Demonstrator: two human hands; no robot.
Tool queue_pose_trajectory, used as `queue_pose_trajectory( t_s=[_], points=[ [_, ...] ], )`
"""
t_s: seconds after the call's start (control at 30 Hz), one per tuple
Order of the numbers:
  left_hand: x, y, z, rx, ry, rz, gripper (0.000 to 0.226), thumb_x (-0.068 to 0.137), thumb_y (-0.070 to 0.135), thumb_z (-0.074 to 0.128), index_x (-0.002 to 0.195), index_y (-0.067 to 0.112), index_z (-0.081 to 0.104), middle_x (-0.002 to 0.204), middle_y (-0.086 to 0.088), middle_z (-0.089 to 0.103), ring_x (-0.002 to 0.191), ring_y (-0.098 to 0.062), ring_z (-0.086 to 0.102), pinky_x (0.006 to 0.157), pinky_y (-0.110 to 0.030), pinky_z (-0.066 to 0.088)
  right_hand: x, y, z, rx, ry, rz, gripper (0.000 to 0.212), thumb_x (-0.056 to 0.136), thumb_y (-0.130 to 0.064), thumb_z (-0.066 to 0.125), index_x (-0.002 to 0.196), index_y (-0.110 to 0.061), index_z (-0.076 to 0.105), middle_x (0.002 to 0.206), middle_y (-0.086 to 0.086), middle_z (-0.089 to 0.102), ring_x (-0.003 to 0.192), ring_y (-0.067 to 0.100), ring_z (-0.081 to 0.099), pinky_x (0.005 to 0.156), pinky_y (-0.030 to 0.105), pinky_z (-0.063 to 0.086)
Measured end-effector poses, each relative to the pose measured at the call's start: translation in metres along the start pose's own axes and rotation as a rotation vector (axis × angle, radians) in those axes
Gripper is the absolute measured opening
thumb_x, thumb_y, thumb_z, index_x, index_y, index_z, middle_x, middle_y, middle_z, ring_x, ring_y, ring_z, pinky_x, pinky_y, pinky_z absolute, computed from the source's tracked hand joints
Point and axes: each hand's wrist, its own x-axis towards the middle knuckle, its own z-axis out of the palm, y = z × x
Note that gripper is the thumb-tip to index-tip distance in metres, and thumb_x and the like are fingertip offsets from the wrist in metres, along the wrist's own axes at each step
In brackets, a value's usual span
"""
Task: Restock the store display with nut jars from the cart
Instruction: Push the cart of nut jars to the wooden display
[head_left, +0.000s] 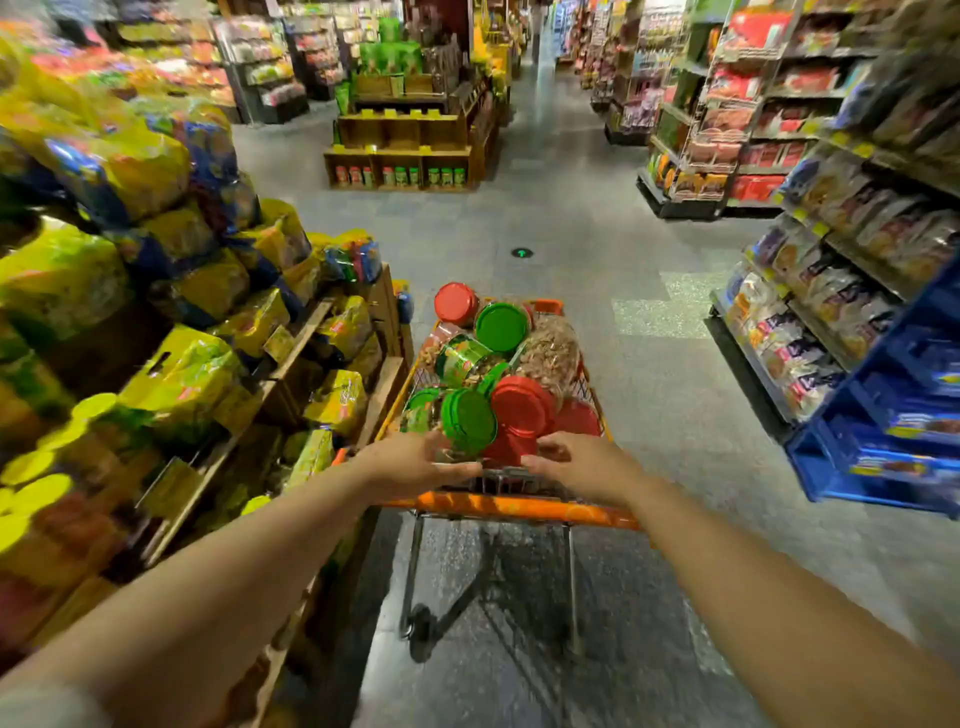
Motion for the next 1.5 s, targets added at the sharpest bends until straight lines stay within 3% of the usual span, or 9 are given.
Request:
queue_pose_trajectory(
  t_s=[0.1, 0.17, 0.33, 0.47, 0.73, 0.97, 1.23, 1.37, 1.5],
  points=[
    [0.016, -0.021, 0.029, 0.226, -0.063, -0.069, 0.093, 0.077, 0.093, 0.037, 0.144, 0.03, 0.05, 0.144, -0.006, 0.058, 0.127, -0.028, 0.057, 0.104, -0.042, 0.048, -0.003, 0.026, 0.025, -0.309, -0.204, 0.028, 0.077, 0.088, -0.084, 0.037, 0.145, -0.033, 0.05, 0.141, 0.004, 0.059, 0.125, 0.027, 0.057, 0.1, 0.043, 0.049],
    [0.023, -0.034, 0.047, 0.346, -0.08, -0.112, 0.092, 0.073, 0.097, 0.027, 0.13, 0.031, 0.057, 0.135, -0.008, 0.063, 0.123, -0.03, 0.059, 0.106, -0.047, 0.045, -0.006, 0.041, 0.039, -0.385, -0.268, 0.044, 0.077, 0.086, -0.088, 0.026, 0.134, -0.034, 0.054, 0.124, 0.004, 0.065, 0.111, 0.028, 0.062, 0.094, 0.047, 0.052],
    [0.041, -0.047, 0.061, 0.49, -0.058, -0.128, 0.068, 0.086, 0.086, 0.032, 0.113, 0.03, 0.057, 0.127, -0.003, 0.065, 0.124, -0.029, 0.058, 0.103, -0.051, 0.04, 0.004, 0.06, 0.05, -0.53, -0.134, 0.057, 0.087, 0.07, -0.096, 0.005, 0.087, -0.027, 0.055, 0.082, -0.003, 0.059, 0.085, 0.024, 0.063, 0.07, 0.037, 0.053],
    [0.057, -0.056, 0.063, 0.507, -0.049, -0.088, 0.089, 0.067, 0.096, 0.013, 0.102, 0.028, 0.059, 0.112, 0.0, 0.067, 0.114, -0.026, 0.061, 0.102, -0.056, 0.038, 0.018, 0.062, 0.043, -0.553, -0.162, 0.077, 0.087, 0.07, -0.101, 0.014, 0.07, -0.024, 0.056, 0.073, -0.001, 0.058, 0.071, 0.02, 0.058, 0.066, 0.034, 0.051],
    [0.097, -0.052, 0.055, 0.514, 0.011, -0.067, 0.093, 0.06, 0.095, 0.007, 0.099, 0.027, 0.057, 0.108, 0.001, 0.065, 0.112, -0.024, 0.059, 0.103, -0.057, 0.036, 0.053, 0.076, 0.025, -0.558, -0.163, 0.064, 0.094, 0.064, -0.103, 0.008, 0.068, -0.024, 0.059, 0.072, -0.002, 0.06, 0.068, 0.018, 0.058, 0.063, 0.032, 0.047],
    [0.167, -0.048, 0.028, 0.542, -0.023, -0.021, 0.079, 0.071, 0.093, 0.017, 0.092, 0.027, 0.054, 0.077, 0.008, 0.056, 0.078, -0.018, 0.056, 0.09, -0.047, 0.047, 0.109, 0.093, -0.001, -0.596, -0.123, 0.06, 0.093, 0.069, -0.103, 0.011, 0.072, -0.024, 0.061, 0.074, -0.003, 0.063, 0.068, 0.015, 0.061, 0.072, 0.034, 0.057],
    [0.275, -0.046, -0.049, 0.627, -0.149, -0.04, 0.11, 0.043, 0.102, 0.015, 0.088, 0.016, 0.067, 0.084, -0.004, 0.069, 0.078, -0.02, 0.065, 0.063, -0.032, 0.048, 0.209, 0.097, -0.031, -0.601, -0.102, 0.078, 0.092, 0.071, -0.102, 0.015, 0.071, -0.023, 0.063, 0.072, -0.002, 0.062, 0.067, 0.018, 0.059, 0.067, 0.032, 0.051],
    [0.338, -0.038, -0.085, 0.571, -0.276, -0.116, 0.09, 0.057, 0.101, 0.032, 0.07, 0.017, 0.062, 0.072, 0.001, 0.065, 0.069, -0.014, 0.06, 0.064, -0.03, 0.044, 0.269, 0.103, -0.056, -0.614, -0.1, 0.076, 0.089, 0.072, -0.1, 0.016, 0.07, -0.023, 0.061, 0.072, -0.002, 0.06, 0.067, 0.018, 0.058, 0.068, 0.035, 0.051],
    [0.402, -0.037, -0.108, 0.598, -0.232, -0.108, 0.1, 0.053, 0.106, 0.025, 0.071, 0.016, 0.065, 0.078, 0.001, 0.068, 0.074, -0.015, 0.062, 0.07, -0.032, 0.047, 0.333, 0.115, -0.086, -0.594, -0.125, 0.091, 0.09, 0.069, -0.102, 0.014, 0.069, -0.024, 0.059, 0.074, -0.002, 0.06, 0.069, 0.017, 0.057, 0.065, 0.034, 0.047]
  ],
)
